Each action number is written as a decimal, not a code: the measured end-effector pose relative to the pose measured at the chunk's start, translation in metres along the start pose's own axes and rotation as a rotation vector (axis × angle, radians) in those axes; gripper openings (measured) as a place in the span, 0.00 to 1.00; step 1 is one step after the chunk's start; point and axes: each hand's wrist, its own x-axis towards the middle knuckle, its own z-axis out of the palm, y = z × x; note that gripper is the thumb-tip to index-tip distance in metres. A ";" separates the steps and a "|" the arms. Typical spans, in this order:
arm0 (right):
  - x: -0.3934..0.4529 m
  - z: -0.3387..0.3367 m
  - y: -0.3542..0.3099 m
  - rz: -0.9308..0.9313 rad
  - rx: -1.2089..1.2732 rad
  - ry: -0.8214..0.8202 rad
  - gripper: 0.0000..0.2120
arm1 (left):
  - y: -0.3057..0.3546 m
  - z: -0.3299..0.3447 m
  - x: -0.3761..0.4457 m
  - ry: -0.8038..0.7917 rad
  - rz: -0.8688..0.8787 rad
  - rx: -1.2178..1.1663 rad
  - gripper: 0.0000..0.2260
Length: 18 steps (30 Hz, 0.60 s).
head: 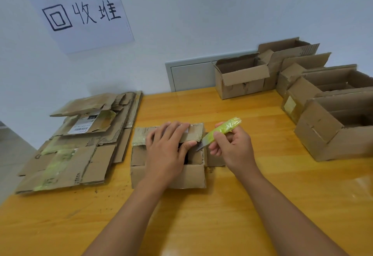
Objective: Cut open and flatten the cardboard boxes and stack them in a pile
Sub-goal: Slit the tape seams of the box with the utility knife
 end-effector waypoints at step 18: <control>0.000 0.007 0.019 -0.089 -0.150 -0.205 0.13 | -0.001 0.007 0.008 0.377 -0.055 -0.086 0.17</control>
